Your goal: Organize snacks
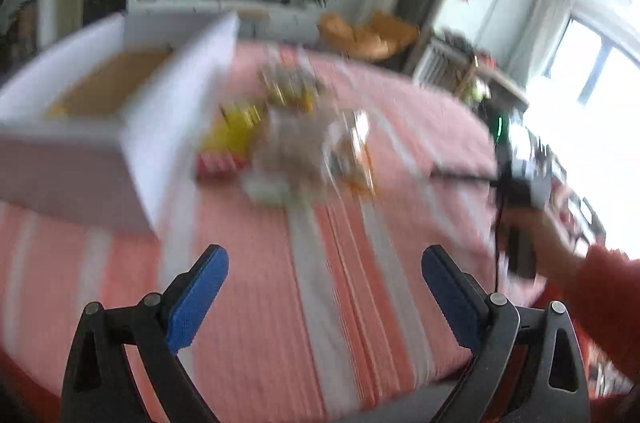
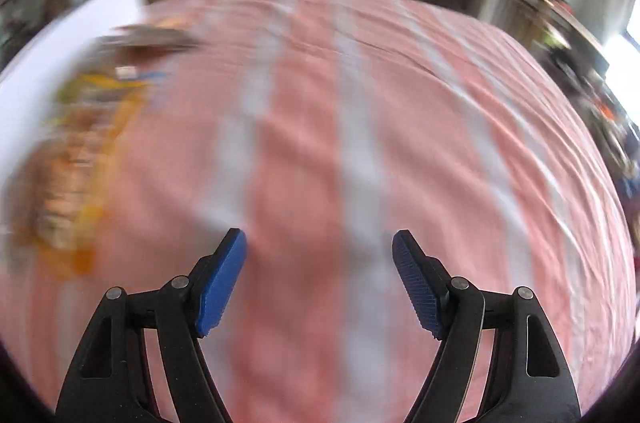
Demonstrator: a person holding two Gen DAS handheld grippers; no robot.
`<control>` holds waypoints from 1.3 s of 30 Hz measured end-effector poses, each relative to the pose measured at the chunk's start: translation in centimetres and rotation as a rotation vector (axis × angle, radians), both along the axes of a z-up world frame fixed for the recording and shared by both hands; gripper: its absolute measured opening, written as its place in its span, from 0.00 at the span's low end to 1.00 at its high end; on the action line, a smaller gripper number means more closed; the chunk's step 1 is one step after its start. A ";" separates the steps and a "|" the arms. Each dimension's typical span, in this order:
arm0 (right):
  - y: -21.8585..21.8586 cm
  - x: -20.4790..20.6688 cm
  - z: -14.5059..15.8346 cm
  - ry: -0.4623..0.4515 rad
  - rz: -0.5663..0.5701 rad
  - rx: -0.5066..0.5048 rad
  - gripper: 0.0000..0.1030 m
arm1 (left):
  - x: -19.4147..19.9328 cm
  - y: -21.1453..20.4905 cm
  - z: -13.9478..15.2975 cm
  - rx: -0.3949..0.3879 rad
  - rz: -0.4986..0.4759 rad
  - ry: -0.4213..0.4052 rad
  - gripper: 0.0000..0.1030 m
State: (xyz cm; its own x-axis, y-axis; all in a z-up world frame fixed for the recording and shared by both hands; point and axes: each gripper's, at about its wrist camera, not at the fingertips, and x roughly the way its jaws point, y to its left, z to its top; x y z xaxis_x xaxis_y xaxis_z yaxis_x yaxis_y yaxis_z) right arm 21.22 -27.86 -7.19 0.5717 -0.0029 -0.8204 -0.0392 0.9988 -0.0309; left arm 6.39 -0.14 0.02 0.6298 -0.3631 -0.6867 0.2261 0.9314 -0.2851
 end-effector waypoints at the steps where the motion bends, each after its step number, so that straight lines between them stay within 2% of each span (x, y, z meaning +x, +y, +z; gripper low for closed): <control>1: -1.0 -0.2 0.0 -0.009 -0.028 0.008 0.79 | -0.1 -0.3 -0.6 0.025 -0.008 0.005 0.94; 3: -1.9 0.8 -0.4 -0.018 -0.053 0.013 0.82 | -0.6 -0.5 -1.3 0.073 0.005 -0.026 0.94; 5: -2.7 1.4 -0.1 -0.027 -0.059 0.020 0.91 | -0.6 0.4 -1.4 0.074 0.030 -0.047 0.94; 7: -3.5 2.8 -0.6 -0.031 -0.082 0.033 0.95 | -1.8 1.7 -1.7 0.058 0.068 -0.056 0.94; 9: -3.7 4.2 -0.7 -0.032 -0.107 0.036 0.95 | -2.1 3.1 -1.8 0.055 0.102 -0.071 0.94; 13: -3.0 4.9 -0.7 -0.033 -0.125 0.033 0.95 | -2.1 4.5 -2.7 0.109 0.151 -0.109 0.94; 18: -2.9 4.9 -0.8 -0.033 -0.126 0.035 0.96 | -1.1 6.4 -3.7 0.016 0.201 -0.069 0.94; 20: -2.9 4.9 -0.8 -0.033 -0.126 0.035 0.95 | -0.6 6.6 -4.1 0.004 0.216 -0.061 0.94; 30: -2.9 4.9 -0.8 -0.033 -0.128 0.034 0.96 | -0.8 6.3 -4.7 0.074 0.237 -0.066 0.94; 39: -2.9 4.9 -0.8 -0.033 -0.128 0.033 0.96 | -0.3 6.7 -5.1 0.043 0.234 -0.058 0.94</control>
